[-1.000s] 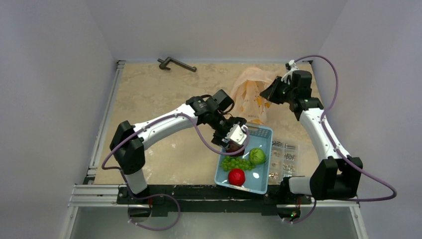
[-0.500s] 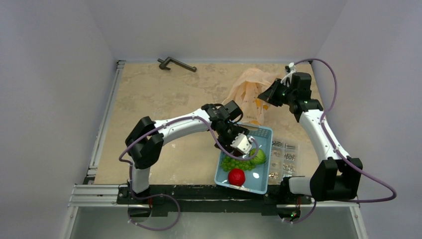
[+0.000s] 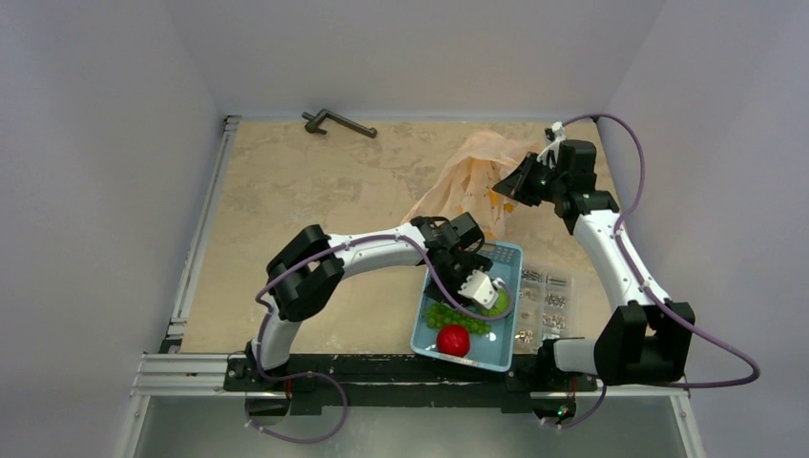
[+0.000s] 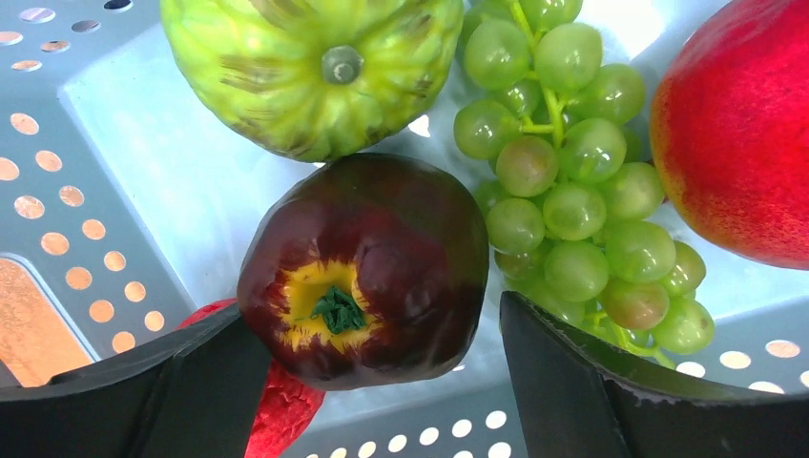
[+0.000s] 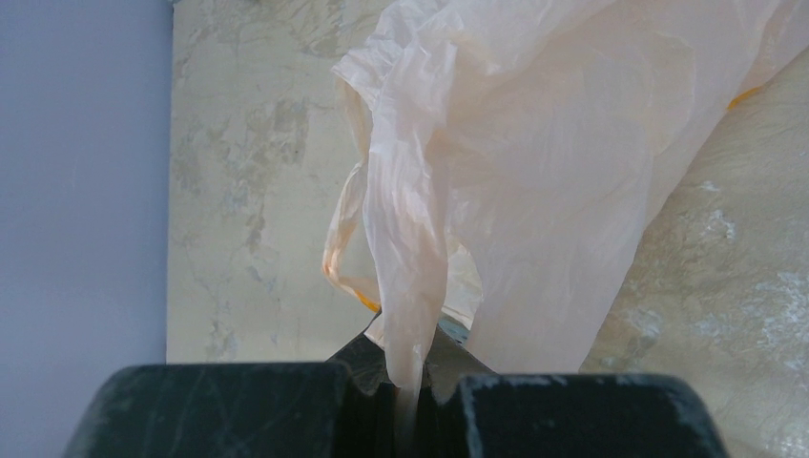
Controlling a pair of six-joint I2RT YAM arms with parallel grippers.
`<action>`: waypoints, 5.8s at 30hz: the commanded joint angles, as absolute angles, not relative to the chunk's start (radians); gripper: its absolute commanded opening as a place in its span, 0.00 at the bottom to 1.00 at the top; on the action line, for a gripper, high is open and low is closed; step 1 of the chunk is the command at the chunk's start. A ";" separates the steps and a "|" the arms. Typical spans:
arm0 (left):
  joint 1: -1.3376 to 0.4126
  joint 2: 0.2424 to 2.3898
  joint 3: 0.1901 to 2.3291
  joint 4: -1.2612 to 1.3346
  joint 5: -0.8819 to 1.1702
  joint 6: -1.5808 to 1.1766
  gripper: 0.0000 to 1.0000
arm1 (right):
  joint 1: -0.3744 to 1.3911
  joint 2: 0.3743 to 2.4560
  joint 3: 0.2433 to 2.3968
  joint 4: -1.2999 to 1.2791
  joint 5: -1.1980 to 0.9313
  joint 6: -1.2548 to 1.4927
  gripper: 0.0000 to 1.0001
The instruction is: Place the fake fruits into the plastic bag and tie a complex knot
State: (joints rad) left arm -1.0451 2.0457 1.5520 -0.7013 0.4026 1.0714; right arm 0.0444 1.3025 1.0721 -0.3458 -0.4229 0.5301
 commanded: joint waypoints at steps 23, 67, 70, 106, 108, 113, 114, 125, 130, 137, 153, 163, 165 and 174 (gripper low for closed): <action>-0.800 1.830 1.571 -0.240 0.374 0.278 0.14 | 0.026 1.284 1.068 -0.255 -0.575 0.643 0.00; -0.472 1.848 1.378 -0.353 0.145 -0.198 1.00 | -0.047 1.425 1.141 -0.053 -0.865 0.877 0.00; -0.472 1.896 1.412 -0.356 0.240 -0.258 0.82 | -0.047 1.428 1.166 -0.092 -0.859 0.832 0.00; -0.269 1.637 1.585 -0.594 0.543 -0.041 0.22 | -0.033 1.576 1.455 -0.525 -0.763 0.329 0.00; -0.227 1.605 1.600 -0.569 0.608 -0.066 0.51 | -0.029 1.583 1.461 -0.516 -0.773 0.340 0.00; -0.225 1.471 1.643 -0.467 0.780 -0.016 1.00 | -0.019 1.595 1.475 -0.485 -0.793 0.383 0.00; -0.239 1.447 1.643 -0.460 0.789 0.034 1.00 | -0.018 1.599 1.473 -0.477 -0.797 0.396 0.00; -0.767 1.532 1.701 -0.927 0.781 0.871 0.89 | -0.018 1.630 1.414 -0.362 -0.816 0.558 0.00; -0.923 1.698 1.695 -0.905 0.652 0.998 0.84 | -0.018 1.640 1.413 -0.352 -0.804 0.571 0.00; -0.958 1.942 1.782 -0.866 0.585 1.018 0.86 | -0.018 1.636 1.402 -0.358 -0.792 0.562 0.00; -0.975 2.098 1.657 -0.709 0.410 1.088 0.90 | -0.018 1.599 1.381 -0.382 -0.793 0.538 0.00; -0.974 1.886 1.686 -0.755 0.579 0.999 0.31 | -0.018 1.605 1.394 -0.397 -0.804 0.532 0.00; -0.967 1.790 1.725 -0.731 0.644 0.915 0.31 | -0.018 1.603 1.396 -0.406 -0.793 0.525 0.00; -0.749 1.863 2.173 -0.672 0.570 0.595 0.33 | -0.018 1.572 1.366 -0.369 -0.822 0.551 0.00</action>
